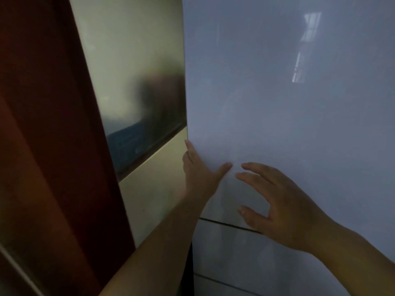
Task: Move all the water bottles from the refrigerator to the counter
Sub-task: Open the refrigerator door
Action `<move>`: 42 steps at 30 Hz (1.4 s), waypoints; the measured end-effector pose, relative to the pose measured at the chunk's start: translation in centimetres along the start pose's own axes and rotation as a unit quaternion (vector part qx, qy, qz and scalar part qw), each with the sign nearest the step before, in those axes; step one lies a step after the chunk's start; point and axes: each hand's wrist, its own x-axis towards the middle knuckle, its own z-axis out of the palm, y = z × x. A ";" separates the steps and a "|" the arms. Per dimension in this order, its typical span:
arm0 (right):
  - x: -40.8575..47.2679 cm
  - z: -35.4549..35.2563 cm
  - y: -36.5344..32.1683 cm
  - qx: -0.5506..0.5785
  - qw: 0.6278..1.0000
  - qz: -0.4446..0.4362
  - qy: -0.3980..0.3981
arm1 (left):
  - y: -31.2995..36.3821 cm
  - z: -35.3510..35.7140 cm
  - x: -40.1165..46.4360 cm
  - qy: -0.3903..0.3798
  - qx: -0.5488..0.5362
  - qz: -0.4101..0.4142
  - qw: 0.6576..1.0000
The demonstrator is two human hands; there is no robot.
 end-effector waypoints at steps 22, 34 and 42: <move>1.1 0.4 -3.5 -0.016 0.997 0.069 -0.040 | -0.9 -1.1 -1.4 0.020 0.084 -0.013 0.996; 1.3 0.4 -7.7 -0.008 0.995 0.078 -0.057 | -2.9 -3.5 -5.4 -0.013 0.000 0.021 1.000; -0.2 -0.5 -9.2 -0.029 0.994 0.092 -0.042 | -1.2 -3.8 -2.1 -0.033 -0.037 -0.027 0.998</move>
